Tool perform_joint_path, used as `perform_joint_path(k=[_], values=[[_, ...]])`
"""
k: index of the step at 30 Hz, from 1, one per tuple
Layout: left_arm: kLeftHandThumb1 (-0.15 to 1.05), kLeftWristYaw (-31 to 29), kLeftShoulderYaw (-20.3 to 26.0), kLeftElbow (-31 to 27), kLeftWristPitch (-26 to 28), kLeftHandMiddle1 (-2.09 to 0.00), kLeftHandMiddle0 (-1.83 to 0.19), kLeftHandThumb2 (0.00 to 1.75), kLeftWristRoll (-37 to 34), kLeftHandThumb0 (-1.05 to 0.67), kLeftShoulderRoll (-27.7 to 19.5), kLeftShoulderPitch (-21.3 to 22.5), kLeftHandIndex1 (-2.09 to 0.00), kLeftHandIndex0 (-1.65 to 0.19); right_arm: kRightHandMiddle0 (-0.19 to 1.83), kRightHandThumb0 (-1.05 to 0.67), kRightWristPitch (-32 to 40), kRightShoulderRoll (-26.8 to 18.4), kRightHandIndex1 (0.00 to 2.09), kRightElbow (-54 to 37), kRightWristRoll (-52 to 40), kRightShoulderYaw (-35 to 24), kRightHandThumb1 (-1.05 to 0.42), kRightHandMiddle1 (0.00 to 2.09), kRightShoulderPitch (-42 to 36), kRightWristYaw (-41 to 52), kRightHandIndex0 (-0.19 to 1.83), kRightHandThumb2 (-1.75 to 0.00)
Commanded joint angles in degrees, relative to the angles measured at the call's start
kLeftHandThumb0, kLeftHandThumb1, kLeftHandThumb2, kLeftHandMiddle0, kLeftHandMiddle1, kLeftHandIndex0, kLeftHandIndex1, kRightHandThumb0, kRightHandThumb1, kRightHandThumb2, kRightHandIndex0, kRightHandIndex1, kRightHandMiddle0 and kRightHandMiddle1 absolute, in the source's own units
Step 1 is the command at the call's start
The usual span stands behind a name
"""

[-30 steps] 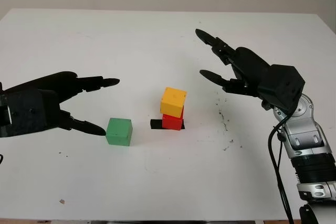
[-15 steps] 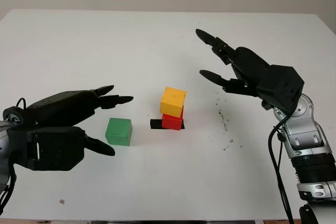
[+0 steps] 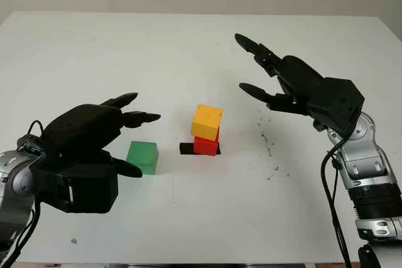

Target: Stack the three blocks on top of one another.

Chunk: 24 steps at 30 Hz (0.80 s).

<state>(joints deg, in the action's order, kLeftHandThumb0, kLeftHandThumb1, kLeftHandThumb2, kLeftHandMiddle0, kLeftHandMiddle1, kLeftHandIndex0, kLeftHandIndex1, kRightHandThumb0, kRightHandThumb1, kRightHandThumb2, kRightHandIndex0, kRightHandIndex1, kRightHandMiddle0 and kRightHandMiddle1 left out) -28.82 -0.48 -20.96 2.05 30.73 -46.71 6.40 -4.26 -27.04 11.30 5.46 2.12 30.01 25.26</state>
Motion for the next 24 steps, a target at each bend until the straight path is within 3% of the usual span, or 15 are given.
perform_joint_path(k=[1,4,6,9,18,24], values=[[0.86,0.6,-0.7,0.2,-0.2,-0.08,-0.08,0.05,1.1,-0.65,0.6,-0.2,-0.21,-0.47,0.01,-0.76,0.0,-0.1,0.05,-1.0,-0.6,-0.7,-1.05,0.04,-0.7,-0.1,-0.14,-0.39],[0.86,1.4,-0.9,0.5,-0.6,-0.07,-0.11,0.05,3.0,-0.65,0.9,-0.3,-0.33,-0.46,0.01,-0.75,-0.3,0.0,0.05,-1.1,-0.6,-0.6,-1.05,0.04,-0.9,-0.3,-0.14,-0.39],[0.86,2.0,-1.1,0.8,-1.1,-0.06,-0.15,0.05,4.4,-0.63,0.8,-0.2,-0.69,-0.33,0.0,-0.75,-0.6,-0.1,0.05,-0.7,-0.6,-0.6,-1.05,0.04,-0.8,-0.2,-0.15,-0.4],[0.87,3.2,-1.1,1.9,-2.5,-0.06,-0.19,0.05,5.4,-0.62,0.8,-0.1,-0.94,-0.28,0.0,-0.75,-0.9,-0.2,0.05,-0.5,-0.5,-0.5,-1.05,0.04,-0.7,-0.2,-0.15,-0.4],[0.86,2.8,-0.9,2.6,-3.4,-0.08,-0.27,0.05,4.5,-0.61,1.5,-0.3,-1.19,-0.32,0.0,-0.76,-1.1,-0.5,0.05,-0.8,0.3,-0.3,-1.05,0.05,-0.6,-0.4,-0.15,-0.41],[0.94,1.3,-0.1,2.3,-2.2,-0.09,-0.32,0.07,1.0,-0.42,2.6,-0.4,-1.26,-0.35,-0.02,-0.74,-0.9,-0.1,0.05,-0.5,-1.0,-0.6,-1.05,0.04,-0.5,0.3,-0.17,-0.41]])
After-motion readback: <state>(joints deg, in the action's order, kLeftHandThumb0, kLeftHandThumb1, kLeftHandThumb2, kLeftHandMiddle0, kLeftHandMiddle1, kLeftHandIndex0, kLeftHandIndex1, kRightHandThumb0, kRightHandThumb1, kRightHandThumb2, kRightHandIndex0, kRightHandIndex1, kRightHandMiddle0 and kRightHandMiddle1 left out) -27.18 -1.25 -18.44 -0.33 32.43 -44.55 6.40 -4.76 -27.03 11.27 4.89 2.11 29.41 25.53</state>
